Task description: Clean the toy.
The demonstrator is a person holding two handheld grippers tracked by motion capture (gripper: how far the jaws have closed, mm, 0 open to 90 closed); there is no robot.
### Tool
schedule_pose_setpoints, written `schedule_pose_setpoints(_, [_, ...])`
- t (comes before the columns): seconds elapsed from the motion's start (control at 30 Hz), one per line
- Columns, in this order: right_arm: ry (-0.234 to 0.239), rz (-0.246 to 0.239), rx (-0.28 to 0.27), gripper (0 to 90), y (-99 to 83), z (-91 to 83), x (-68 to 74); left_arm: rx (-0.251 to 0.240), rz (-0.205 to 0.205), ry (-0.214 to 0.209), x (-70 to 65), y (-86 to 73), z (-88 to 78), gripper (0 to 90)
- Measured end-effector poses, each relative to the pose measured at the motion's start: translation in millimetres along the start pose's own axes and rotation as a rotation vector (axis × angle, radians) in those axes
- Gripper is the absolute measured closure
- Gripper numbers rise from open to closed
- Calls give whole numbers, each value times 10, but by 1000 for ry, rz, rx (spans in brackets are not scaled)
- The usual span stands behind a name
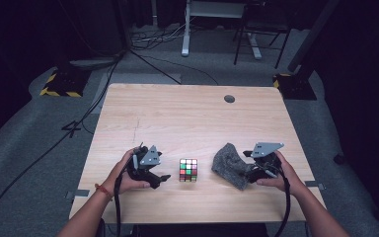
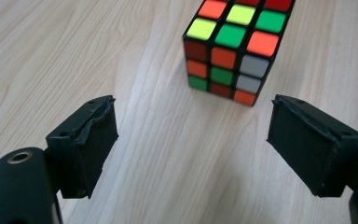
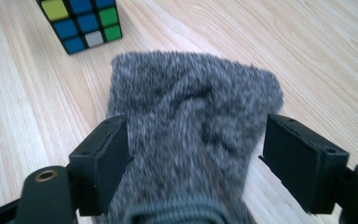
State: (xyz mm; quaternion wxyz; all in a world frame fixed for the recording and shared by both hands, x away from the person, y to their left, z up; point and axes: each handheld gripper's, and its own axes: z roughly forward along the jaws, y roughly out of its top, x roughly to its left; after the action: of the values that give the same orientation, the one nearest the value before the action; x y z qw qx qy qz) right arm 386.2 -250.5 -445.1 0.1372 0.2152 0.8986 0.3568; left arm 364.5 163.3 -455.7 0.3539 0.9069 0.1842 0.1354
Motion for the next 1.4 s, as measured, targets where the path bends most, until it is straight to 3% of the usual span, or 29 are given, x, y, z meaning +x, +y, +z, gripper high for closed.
schedule_pose_setpoints(0.33, [-41, 4, -20, 244, -200, -222, 5, 26, -55, 71, 70, -264, -172, 163])
schedule_pose_setpoints(0.5, [-70, 21, -1, 241, -347, -309, -29, 33, -91, 91, 89, -404, -242, 163])
schedule_pose_setpoints(0.63, [-97, 59, 10, 233, -512, -381, -84, 12, -135, 74, 123, -515, -274, 159])
schedule_pose_setpoints(0.87, [-132, 107, 46, 235, -818, -439, -136, 22, -160, 62, 116, -620, -286, 159])
schedule_pose_setpoints(1.0, [-141, 151, 37, 235, -970, -468, -175, 21, -177, 55, 122, -689, -286, 159])
schedule_pose_setpoints(1.07, [-153, 161, 46, 233, -1047, -472, -184, 12, -200, 50, 131, -732, -289, 160])
schedule_pose_setpoints(1.4, [-186, 284, 6, 226, -1318, -557, -234, 28, -271, 79, 146, -904, -293, 173])
